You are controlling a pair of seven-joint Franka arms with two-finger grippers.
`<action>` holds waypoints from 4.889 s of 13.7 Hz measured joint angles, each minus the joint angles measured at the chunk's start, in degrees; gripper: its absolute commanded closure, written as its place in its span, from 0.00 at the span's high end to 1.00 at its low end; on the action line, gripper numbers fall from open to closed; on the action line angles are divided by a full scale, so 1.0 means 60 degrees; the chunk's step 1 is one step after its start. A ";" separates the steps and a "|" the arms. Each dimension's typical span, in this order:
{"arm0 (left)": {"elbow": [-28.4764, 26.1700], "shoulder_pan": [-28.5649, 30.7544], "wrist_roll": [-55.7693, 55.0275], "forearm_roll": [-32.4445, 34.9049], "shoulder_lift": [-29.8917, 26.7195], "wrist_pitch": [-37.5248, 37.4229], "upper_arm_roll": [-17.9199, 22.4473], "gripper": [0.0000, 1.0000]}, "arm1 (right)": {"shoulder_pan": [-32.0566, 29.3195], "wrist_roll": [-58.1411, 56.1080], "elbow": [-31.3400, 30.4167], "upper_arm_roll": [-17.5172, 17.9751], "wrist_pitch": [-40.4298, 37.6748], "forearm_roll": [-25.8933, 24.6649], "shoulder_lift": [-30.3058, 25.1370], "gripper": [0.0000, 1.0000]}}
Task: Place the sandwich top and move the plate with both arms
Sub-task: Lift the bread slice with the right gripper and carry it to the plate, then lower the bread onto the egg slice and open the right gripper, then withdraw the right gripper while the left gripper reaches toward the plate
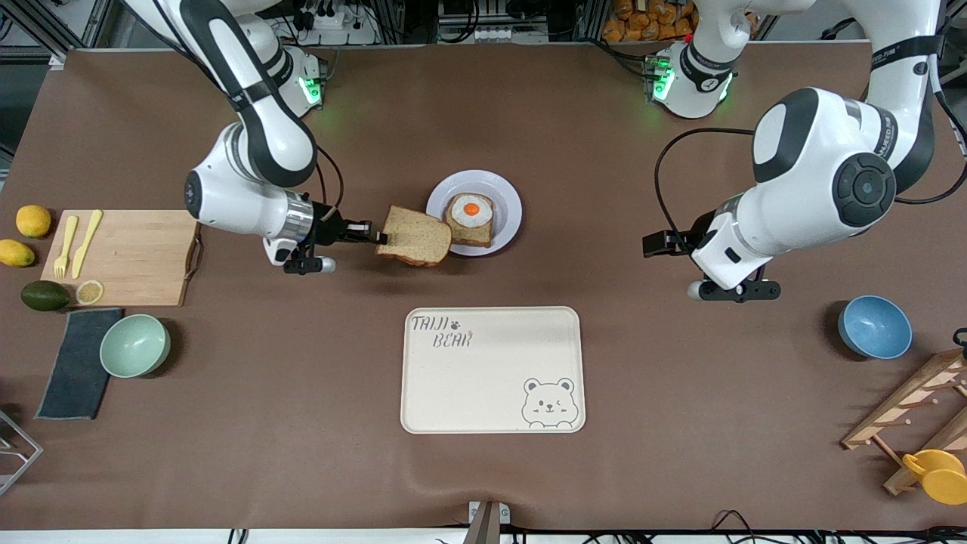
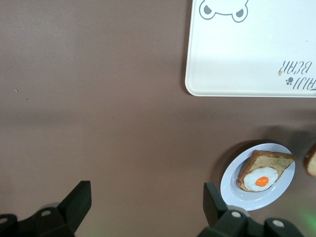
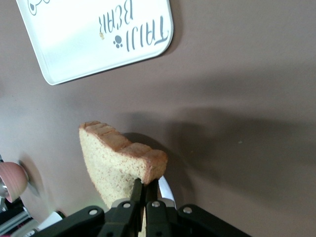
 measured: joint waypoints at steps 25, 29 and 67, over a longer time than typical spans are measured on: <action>-0.0361 -0.0030 0.0000 0.0000 0.0000 0.0070 -0.0028 1.00 | 0.3588 -0.0237 -0.1082 -0.0004 0.3481 0.3958 0.0366 0.17; -0.0616 -0.0166 0.0000 0.0000 0.0035 0.0219 -0.0093 1.00 | 0.3588 -0.0253 -0.0931 -0.0029 0.3491 0.4188 0.0369 0.70; -0.2854 -0.1254 0.0859 -0.2651 0.2709 0.4421 -0.2287 1.00 | -0.3497 0.3210 0.6564 -0.0265 -0.7454 -0.9061 -0.0728 0.89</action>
